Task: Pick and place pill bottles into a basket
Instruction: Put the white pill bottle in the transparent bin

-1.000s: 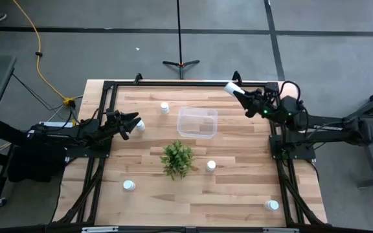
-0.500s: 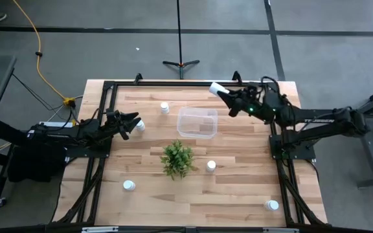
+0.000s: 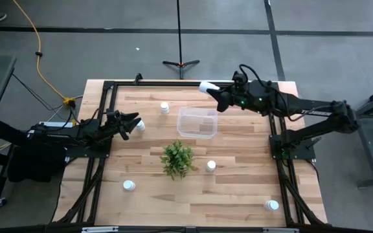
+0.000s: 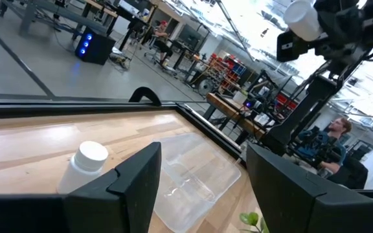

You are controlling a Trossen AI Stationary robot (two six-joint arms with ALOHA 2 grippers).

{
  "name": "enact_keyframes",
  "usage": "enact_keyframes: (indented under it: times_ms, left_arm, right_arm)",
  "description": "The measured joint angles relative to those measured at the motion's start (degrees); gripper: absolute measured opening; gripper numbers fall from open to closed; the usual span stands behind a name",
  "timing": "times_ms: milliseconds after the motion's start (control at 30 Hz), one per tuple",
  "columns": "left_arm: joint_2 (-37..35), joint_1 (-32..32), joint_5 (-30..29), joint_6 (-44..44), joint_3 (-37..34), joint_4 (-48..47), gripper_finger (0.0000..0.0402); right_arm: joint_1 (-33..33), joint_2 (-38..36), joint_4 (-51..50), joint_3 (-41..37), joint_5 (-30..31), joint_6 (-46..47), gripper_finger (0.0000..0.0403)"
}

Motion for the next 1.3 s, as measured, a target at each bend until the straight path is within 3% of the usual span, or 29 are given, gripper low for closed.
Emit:
enact_keyframes:
  times_ms: [300,667,1133,1300]
  left_arm:
    - [0.0,0.0,0.8,0.0,0.0,0.0,0.0262]
    - [0.0,0.0,0.8,0.0,0.0,0.0,0.0262]
    - [0.0,0.0,0.6,0.2,0.0,0.0,0.0262]
    - [0.0,0.0,0.6,0.2,0.0,0.0,0.0262]
  right_arm:
    - [-0.1,2.7,-7.3,5.8,-2.0,2.9,0.0164]
    - [-1.5,3.8,-10.5,5.9,-4.3,7.3,0.0164]
    - [-6.5,11.0,-10.8,5.9,-14.1,10.6,0.0164]
    - [-7.7,12.0,-11.8,5.9,-14.5,10.6,0.0164]
